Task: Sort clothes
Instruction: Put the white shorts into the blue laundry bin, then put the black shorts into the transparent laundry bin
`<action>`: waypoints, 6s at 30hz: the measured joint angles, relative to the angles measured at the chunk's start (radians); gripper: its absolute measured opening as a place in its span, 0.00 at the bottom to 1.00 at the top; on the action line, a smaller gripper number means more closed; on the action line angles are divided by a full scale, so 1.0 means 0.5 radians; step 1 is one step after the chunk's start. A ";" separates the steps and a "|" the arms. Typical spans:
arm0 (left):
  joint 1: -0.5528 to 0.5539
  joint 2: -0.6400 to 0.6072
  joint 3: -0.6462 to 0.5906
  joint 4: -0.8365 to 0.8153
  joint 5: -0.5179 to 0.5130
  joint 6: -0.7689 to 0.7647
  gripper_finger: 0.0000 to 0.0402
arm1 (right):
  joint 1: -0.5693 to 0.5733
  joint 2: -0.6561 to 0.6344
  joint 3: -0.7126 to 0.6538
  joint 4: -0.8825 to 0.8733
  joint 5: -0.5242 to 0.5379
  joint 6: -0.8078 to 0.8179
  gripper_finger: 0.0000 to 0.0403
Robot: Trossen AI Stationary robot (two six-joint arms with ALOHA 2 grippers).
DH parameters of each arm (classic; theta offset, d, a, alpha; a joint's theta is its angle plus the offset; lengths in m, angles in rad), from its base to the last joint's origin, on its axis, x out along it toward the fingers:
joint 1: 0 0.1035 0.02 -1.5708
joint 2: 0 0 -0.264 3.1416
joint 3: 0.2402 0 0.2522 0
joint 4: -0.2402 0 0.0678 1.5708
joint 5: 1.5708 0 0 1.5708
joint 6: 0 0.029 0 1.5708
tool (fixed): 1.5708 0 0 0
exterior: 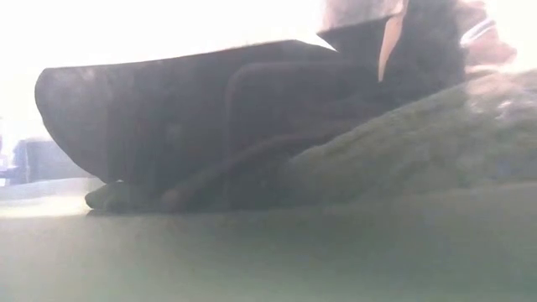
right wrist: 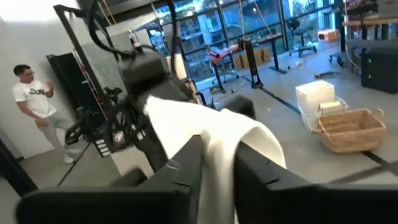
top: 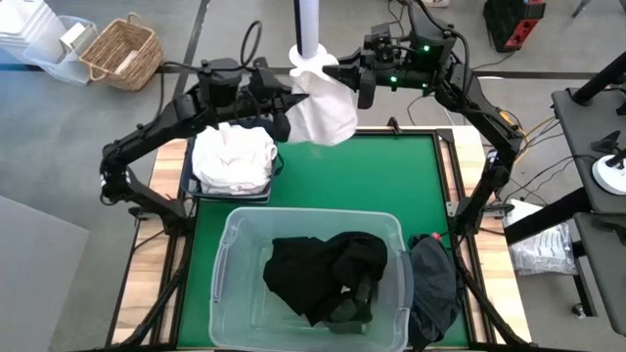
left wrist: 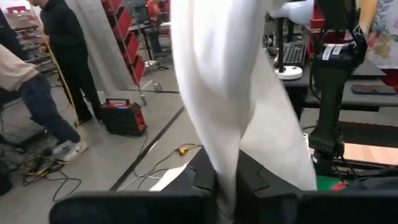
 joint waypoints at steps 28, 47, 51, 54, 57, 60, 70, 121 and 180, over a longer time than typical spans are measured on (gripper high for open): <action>0.329 -0.389 -0.049 -1.447 -0.745 -0.264 0.00 | -0.058 -0.013 0.000 -0.518 0.127 0.001 0.50; 0.662 -0.430 -0.857 -1.523 -0.529 -0.307 0.00 | -0.058 -0.013 0.000 -0.666 0.163 -0.001 0.50; 0.662 -0.435 -1.014 -1.547 -0.529 -0.307 0.00 | -0.058 -0.013 0.000 -0.670 0.189 -0.005 0.50; 0.663 -0.446 -1.117 -1.544 -0.481 -0.293 0.00 | -0.058 -0.013 0.000 -0.706 0.240 -0.018 0.50; 0.665 -0.450 -1.223 -1.515 -0.365 -0.291 0.00 | -0.058 -0.013 -0.001 -0.730 0.266 -0.027 0.50; 0.666 -0.451 -1.344 -1.418 -0.271 -0.286 0.00 | -0.058 -0.013 -0.001 -0.729 0.269 -0.030 0.50; 0.705 -0.454 -1.714 -1.170 -0.136 -0.292 0.00 | -0.058 -0.013 -0.001 -0.736 0.269 -0.031 0.50; 0.951 -0.360 -1.730 -1.050 0.061 -0.458 0.28 | -0.058 -0.012 -0.002 -0.867 0.333 0.002 0.50; 0.935 -1.079 -0.323 -1.187 0.115 -0.345 0.52 | 0.213 -0.839 -0.931 -2.025 0.693 1.118 0.50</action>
